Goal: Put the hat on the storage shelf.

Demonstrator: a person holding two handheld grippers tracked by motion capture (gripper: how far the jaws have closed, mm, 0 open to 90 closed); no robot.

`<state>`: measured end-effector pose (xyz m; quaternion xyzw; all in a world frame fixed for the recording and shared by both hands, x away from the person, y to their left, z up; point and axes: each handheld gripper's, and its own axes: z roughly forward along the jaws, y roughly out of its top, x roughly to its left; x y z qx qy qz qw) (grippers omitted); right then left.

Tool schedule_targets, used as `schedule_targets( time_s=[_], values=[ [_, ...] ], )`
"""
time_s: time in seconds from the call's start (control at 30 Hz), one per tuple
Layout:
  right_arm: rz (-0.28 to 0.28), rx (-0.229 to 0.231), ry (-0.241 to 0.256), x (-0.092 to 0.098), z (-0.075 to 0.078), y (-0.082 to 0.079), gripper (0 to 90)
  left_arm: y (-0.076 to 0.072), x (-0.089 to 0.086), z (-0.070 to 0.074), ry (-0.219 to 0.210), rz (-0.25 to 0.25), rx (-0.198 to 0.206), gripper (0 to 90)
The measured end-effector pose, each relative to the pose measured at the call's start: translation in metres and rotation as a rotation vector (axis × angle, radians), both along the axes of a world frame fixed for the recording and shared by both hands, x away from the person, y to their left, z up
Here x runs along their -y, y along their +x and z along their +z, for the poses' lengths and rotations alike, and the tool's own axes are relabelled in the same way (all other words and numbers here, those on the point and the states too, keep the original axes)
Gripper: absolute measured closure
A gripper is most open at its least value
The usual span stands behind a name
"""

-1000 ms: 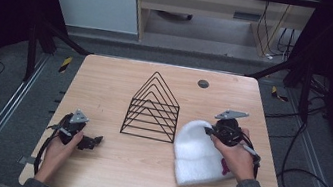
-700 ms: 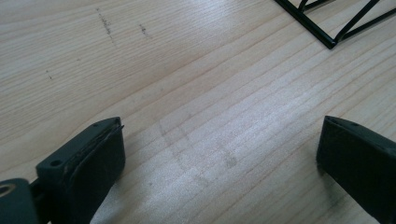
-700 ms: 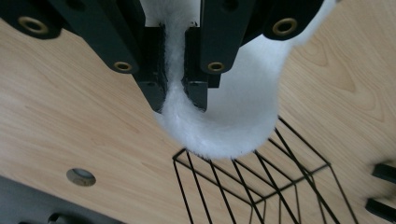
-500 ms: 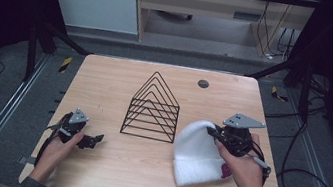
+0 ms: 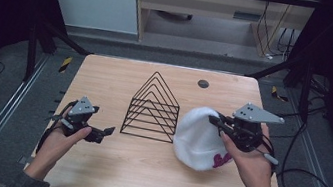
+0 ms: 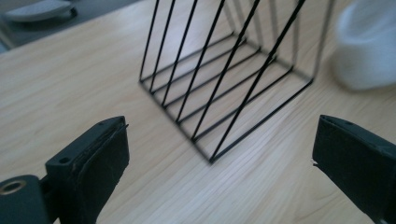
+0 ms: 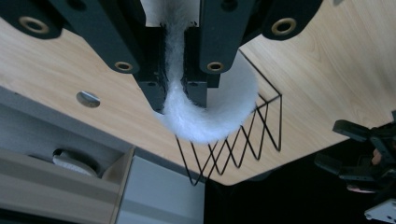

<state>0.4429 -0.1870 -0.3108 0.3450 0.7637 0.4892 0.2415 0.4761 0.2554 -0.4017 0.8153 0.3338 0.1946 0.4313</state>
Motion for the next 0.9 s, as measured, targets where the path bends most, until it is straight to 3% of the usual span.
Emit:
schedule_targets(
  time_s=[0.1, 0.23, 0.37, 0.47, 0.53, 0.67, 0.83, 0.9],
  values=[
    [-0.017, 0.013, 0.008, 0.001, 0.011, 0.002, 82.9, -0.002, 0.012, 0.023, -0.007, -0.047, 0.041, 2.9],
    [-0.032, 0.026, 0.04, 0.0, 0.029, 0.009, 83.0, 0.005, 0.022, 0.045, 0.025, -0.09, 0.076, 3.7],
    [-0.051, 0.059, 0.042, -0.004, 0.045, 0.017, 83.0, 0.013, 0.027, 0.061, -0.015, -0.106, 0.092, 3.9],
    [-0.07, 0.087, 0.037, -0.007, 0.058, 0.026, 83.0, 0.017, 0.03, 0.072, -0.017, -0.12, 0.106, 4.0],
    [-0.075, 0.099, 0.061, -0.009, 0.069, 0.03, 83.0, 0.021, 0.031, 0.079, -0.012, -0.133, 0.114, 4.1],
    [-0.08, 0.13, 0.103, -0.014, 0.091, 0.037, 83.0, 0.029, 0.032, 0.087, -0.063, -0.147, 0.104, 4.8],
    [-0.09, 0.181, 0.092, -0.027, 0.113, 0.046, 83.0, 0.035, 0.035, 0.091, -0.062, -0.155, 0.094, 5.3],
    [-0.088, 0.179, 0.1, -0.031, 0.118, 0.051, 83.0, 0.037, 0.036, 0.091, -0.057, -0.157, 0.092, 5.4]
  ],
)
